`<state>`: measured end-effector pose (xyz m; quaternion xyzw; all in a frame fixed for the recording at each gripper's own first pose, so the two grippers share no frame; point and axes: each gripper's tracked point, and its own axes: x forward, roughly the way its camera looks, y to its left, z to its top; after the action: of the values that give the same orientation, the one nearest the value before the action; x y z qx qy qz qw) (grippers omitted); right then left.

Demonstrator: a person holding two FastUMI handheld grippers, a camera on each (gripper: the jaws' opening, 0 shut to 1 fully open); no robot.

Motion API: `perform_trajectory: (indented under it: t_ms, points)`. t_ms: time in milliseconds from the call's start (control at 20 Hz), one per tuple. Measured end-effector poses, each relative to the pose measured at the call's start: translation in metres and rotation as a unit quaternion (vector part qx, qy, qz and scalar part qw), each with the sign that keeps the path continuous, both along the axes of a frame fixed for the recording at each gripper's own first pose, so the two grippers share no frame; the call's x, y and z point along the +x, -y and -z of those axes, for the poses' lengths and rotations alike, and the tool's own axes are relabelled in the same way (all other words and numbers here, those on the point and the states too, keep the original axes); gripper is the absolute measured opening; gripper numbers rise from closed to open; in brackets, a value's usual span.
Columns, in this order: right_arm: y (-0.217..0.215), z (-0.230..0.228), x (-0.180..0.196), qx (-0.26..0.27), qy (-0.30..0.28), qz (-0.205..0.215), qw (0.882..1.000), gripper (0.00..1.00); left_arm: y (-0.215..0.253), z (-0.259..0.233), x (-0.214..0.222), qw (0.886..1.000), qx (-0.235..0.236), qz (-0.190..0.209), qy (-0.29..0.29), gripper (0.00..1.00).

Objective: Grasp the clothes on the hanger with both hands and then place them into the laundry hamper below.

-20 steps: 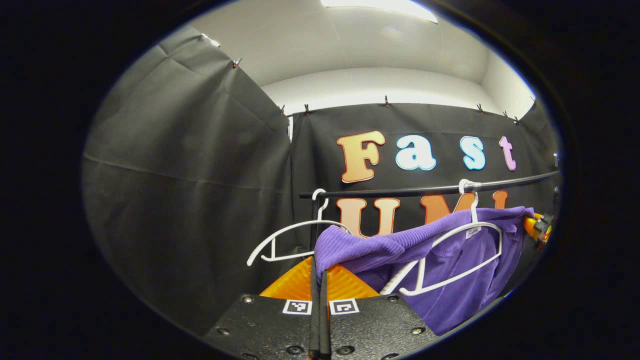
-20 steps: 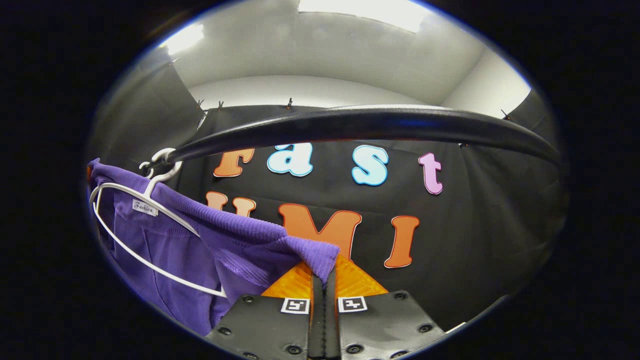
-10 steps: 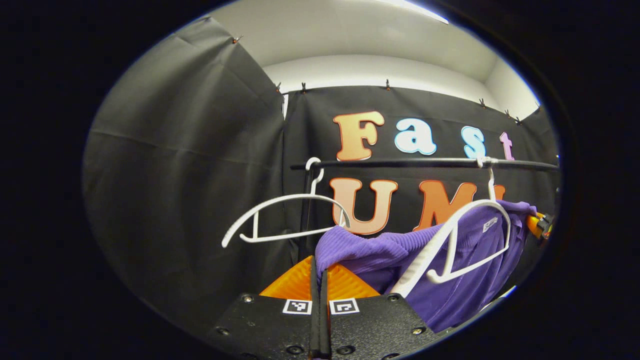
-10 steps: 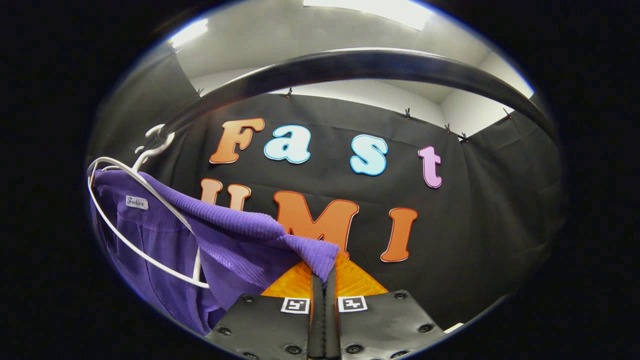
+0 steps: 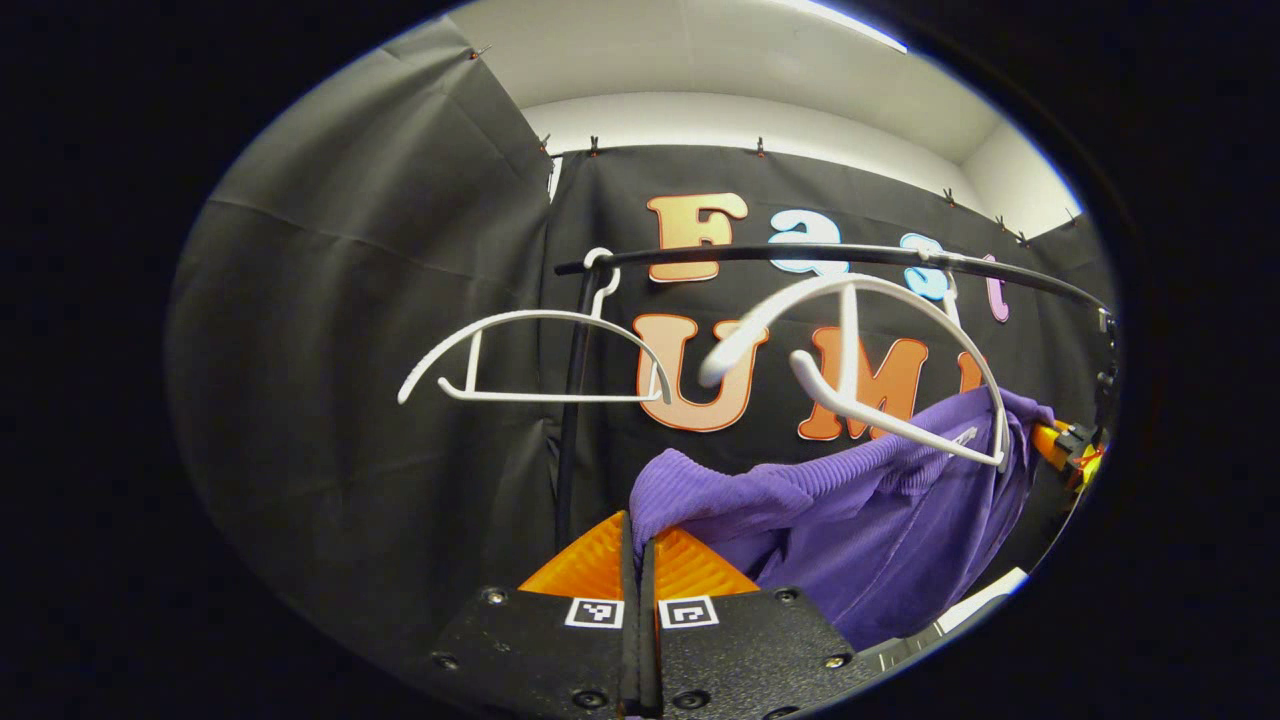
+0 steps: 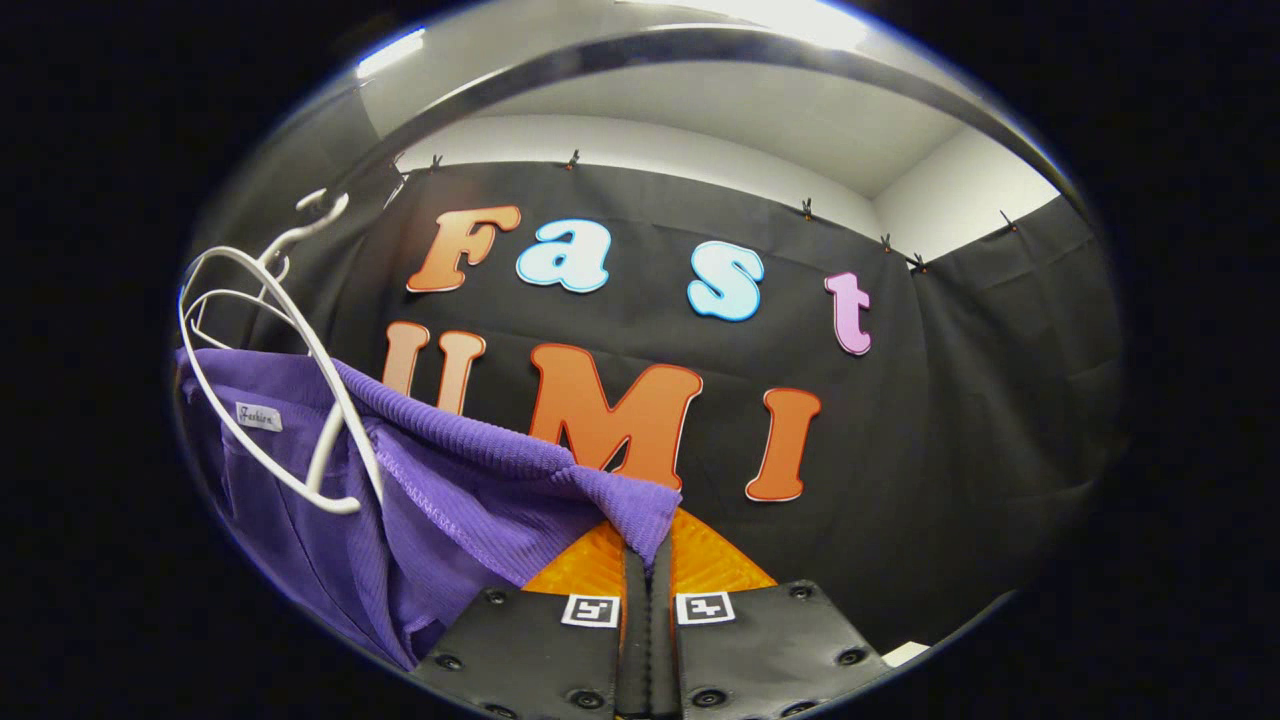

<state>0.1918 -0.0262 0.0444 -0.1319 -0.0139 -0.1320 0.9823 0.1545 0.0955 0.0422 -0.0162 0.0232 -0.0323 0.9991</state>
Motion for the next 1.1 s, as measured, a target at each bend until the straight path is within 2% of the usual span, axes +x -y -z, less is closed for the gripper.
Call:
perform_trajectory:
  t_ms: [250,500,750,1100]
  points:
    - [0.013,0.049,-0.005,0.033,-0.038,0.000,0.999,0.07,0.012,0.030,-0.002,1.000,-0.004,0.003,-0.025,0.00]
    - [0.006,0.056,-0.028,0.028,-0.038,-0.014,0.999,0.07,0.021,0.048,-0.008,0.999,0.026,-0.005,-0.032,0.00]
    - [-0.013,0.066,-0.041,0.049,-0.052,-0.042,0.997,0.07,0.061,0.053,-0.018,0.999,0.009,0.032,-0.042,0.00]
    - [-0.043,0.067,-0.054,0.073,-0.060,-0.074,0.993,0.07,0.134,0.036,-0.034,0.996,0.020,0.085,-0.034,0.00]
